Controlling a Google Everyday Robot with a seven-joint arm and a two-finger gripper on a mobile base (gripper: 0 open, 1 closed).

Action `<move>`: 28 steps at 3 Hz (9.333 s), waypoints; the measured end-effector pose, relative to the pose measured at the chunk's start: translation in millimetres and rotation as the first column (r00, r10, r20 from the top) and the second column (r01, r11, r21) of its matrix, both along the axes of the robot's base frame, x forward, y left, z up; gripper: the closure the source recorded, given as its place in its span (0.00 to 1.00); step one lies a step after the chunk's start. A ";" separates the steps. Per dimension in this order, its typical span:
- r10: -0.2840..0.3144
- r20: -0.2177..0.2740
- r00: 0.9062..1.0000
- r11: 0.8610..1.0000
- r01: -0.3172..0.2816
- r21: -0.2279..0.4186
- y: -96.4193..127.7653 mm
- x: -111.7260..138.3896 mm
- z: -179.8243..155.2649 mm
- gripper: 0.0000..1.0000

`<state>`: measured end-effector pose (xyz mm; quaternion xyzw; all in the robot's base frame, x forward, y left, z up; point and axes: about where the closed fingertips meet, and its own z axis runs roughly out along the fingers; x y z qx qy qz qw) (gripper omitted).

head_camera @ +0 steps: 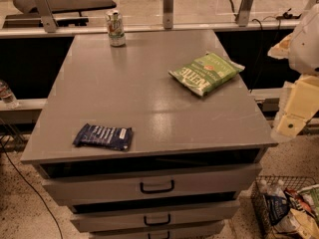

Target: Move 7up can near green jalapeno chip bag

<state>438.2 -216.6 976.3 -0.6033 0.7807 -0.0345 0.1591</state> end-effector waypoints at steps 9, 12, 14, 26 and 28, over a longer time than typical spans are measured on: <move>0.077 0.365 0.928 0.866 -0.244 0.436 187.0 251.0 -15.6 0.00; -0.023 0.437 0.899 0.809 -0.240 0.537 284.1 374.7 -61.7 0.00; -0.199 0.442 0.875 0.734 -0.166 0.658 302.1 441.6 -66.3 0.00; -0.545 0.374 0.751 0.617 0.057 0.785 103.0 358.1 0.4 1.00; -0.588 0.284 0.757 0.542 0.108 0.833 63.3 341.0 -24.9 1.00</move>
Offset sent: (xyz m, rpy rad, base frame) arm 0.0926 0.0478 -0.0206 0.1498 -0.1097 0.0846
